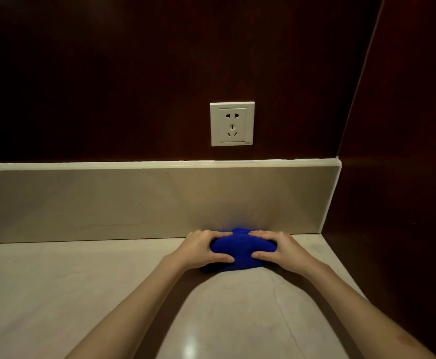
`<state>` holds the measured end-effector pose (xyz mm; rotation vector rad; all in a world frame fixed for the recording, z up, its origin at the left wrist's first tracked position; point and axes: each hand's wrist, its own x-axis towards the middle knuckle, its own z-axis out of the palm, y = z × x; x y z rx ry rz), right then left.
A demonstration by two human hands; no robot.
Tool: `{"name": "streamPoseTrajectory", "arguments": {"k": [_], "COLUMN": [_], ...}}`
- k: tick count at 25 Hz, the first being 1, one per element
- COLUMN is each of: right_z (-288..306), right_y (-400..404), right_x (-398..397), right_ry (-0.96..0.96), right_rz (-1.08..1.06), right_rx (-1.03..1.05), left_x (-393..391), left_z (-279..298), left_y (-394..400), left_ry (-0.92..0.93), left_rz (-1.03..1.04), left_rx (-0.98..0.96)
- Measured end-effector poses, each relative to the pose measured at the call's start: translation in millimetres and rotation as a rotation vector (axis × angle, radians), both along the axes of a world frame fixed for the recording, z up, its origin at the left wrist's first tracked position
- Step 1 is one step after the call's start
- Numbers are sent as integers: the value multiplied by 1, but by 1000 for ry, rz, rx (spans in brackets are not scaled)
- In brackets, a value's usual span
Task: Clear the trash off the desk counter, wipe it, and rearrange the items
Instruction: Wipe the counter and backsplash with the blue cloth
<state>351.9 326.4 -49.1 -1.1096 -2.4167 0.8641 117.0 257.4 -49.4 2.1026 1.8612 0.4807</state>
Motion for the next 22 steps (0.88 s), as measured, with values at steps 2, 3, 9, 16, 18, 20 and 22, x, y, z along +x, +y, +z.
{"name": "streamPoseTrajectory", "arguments": {"k": [2, 3, 9, 16, 18, 20, 22], "right_z": [7, 11, 33, 34, 28, 27, 30], "right_y": [10, 14, 28, 30, 28, 26, 23], "right_x": [22, 31, 57, 77, 79, 80, 82], "right_ry": [-86, -133, -385, -504, -465, -440, -447], "right_rz": [-34, -46, -140, -348, -364, -345, -295], "right_rx": [-11, -5, 22, 44, 17, -11, -22], "left_x": [24, 34, 78, 120, 121, 119, 118], "left_z": [0, 0, -1, 1, 1, 0, 2], "left_y": [11, 15, 36, 56, 58, 58, 56], "left_ry": [25, 34, 43, 78, 89, 105, 112], "left_rz": [-37, -56, -131, -232, -238, -239, -236], "left_rx": [1, -7, -33, -36, -30, -12, 14]}}
